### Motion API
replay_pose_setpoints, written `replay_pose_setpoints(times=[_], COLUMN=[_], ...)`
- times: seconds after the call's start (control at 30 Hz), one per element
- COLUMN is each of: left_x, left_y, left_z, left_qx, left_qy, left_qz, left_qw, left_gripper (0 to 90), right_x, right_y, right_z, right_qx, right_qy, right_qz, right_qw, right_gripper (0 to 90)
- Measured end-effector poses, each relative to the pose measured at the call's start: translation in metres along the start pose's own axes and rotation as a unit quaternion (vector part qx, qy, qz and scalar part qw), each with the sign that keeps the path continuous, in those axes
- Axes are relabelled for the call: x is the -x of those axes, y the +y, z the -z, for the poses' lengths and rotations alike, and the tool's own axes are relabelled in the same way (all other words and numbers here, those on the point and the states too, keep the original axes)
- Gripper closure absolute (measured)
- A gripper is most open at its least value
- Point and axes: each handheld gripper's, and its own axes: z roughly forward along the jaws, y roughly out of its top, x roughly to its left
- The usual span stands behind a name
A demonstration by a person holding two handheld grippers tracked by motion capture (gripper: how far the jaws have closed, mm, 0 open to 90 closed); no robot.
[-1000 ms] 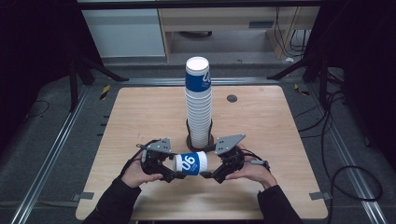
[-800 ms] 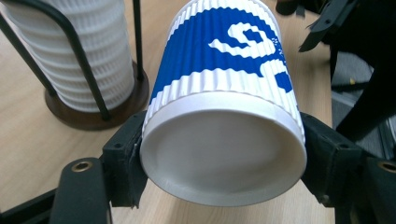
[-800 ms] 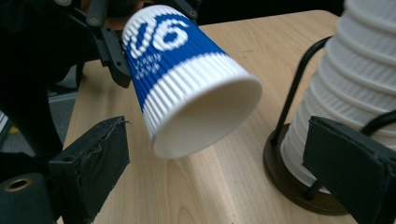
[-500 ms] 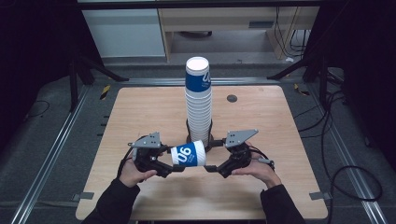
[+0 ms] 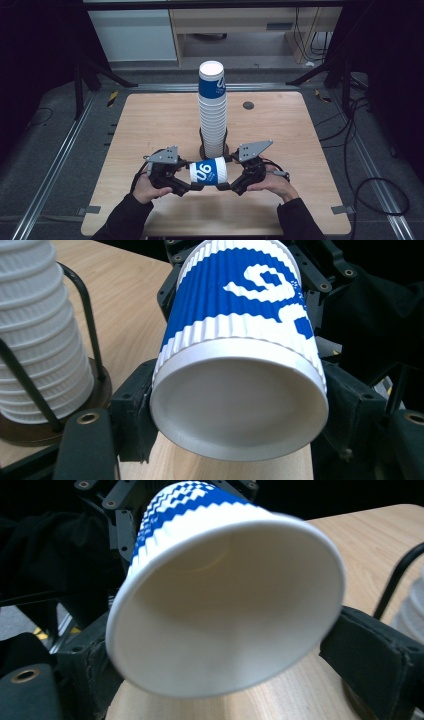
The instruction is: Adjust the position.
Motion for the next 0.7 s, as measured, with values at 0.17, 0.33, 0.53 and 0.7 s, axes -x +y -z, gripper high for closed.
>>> replay_pose_setpoints(times=[0.17,0.33,0.53,0.7], left_x=[0.0005,0.0005,0.0004,-0.0012], left_y=[-0.0012,-0.002,-0.0016,-0.0004], left_z=[-0.0043,-0.0069,-0.0062,0.0003], left_qx=[-0.006,-0.016,-0.013,-0.01], left_qy=[-0.009,-0.012,-0.003,0.009], left_qz=[-0.002,-0.003,-0.002,-0.002], left_qw=[0.9999,0.9998,0.9999,0.9999], left_gripper=[26.7,26.7,25.9,19.5], right_x=[-0.0012,-0.0009,-0.0003,0.0007], right_y=[-0.0003,-0.0022,-0.0032,-0.0022], right_z=[-0.0036,-0.0059,-0.0054,-0.0005], right_qx=[0.002,-0.006,-0.004,-0.003], right_qy=[0.017,0.025,0.028,0.016], right_qz=[-0.001,-0.002,-0.002,-0.001], right_qw=[0.9999,0.9997,0.9996,0.9999], right_gripper=[11.5,13.6,15.3,15.7])
